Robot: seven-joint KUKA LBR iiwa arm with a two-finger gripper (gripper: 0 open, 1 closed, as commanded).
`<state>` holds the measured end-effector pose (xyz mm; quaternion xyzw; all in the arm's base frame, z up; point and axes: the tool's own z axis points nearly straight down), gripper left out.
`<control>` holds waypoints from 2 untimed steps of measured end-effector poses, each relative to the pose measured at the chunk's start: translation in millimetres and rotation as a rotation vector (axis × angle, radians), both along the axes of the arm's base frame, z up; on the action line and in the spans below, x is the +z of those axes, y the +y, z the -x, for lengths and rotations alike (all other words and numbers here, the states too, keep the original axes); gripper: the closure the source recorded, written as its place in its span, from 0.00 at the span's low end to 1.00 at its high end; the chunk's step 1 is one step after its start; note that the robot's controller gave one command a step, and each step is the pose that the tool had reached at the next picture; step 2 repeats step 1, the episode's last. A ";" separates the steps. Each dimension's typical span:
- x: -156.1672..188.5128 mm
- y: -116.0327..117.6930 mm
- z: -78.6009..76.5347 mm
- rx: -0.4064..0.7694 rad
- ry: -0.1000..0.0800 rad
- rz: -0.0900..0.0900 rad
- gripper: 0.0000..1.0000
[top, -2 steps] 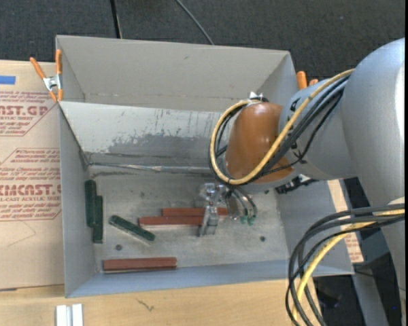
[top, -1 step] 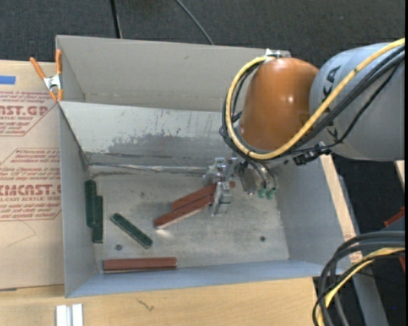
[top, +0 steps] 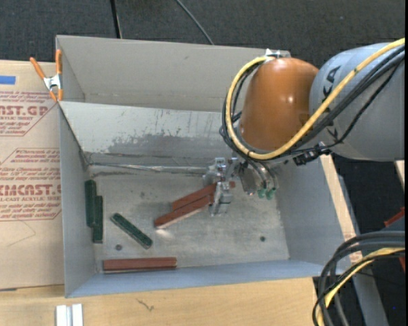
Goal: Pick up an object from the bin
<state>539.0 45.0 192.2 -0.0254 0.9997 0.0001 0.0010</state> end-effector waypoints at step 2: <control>58.3 -2.4 1.0 0.009 0.005 0.001 1.00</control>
Offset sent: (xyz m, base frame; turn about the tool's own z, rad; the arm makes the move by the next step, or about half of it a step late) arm 0.0120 -0.0084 0.1703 0.1319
